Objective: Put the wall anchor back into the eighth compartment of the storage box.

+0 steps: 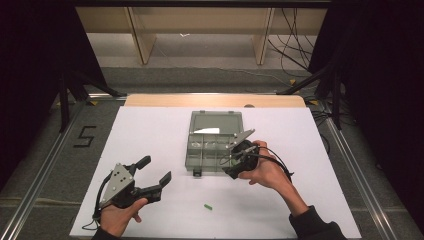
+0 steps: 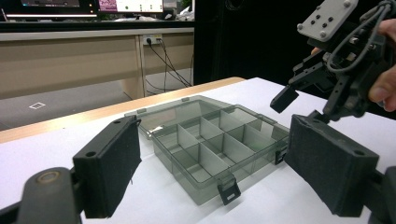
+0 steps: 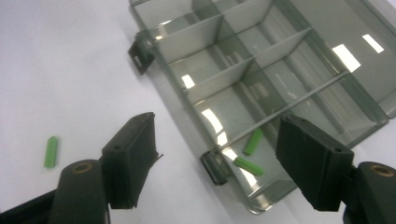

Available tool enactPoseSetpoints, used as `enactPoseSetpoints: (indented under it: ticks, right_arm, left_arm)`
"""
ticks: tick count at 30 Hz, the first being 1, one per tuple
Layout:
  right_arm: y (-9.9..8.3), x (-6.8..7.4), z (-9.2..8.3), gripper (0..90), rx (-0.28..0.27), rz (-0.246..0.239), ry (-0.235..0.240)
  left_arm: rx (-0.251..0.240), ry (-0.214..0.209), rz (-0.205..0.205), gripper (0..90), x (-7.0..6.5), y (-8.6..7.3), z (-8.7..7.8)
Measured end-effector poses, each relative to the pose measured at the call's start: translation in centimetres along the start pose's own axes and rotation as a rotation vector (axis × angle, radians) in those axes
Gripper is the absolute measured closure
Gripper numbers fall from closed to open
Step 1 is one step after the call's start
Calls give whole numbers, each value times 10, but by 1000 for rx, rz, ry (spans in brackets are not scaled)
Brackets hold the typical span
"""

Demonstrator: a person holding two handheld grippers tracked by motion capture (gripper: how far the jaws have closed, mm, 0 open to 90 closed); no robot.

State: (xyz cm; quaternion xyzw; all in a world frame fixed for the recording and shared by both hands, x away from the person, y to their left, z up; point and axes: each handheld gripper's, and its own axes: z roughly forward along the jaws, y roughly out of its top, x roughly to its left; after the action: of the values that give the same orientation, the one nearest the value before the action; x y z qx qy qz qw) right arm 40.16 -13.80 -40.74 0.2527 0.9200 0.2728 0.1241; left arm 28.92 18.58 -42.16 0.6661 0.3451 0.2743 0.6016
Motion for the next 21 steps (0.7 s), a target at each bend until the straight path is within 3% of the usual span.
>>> enactPoseSetpoints:
  ticks: [5, 18, 21]
  right_arm:
    - [2, 10, 1, 270, 9, -50, 25]
    - [8, 36, 12, 275, 45, -111, 80]
    - [9, 46, 16, 275, 64, -139, 122]
  left_arm:
    - [2, 2, 0, 171, 0, 0, 0]
    - [-1, 7, 9, 171, 1, 0, -1]
    - [0, 7, 12, 171, 0, 1, -1]
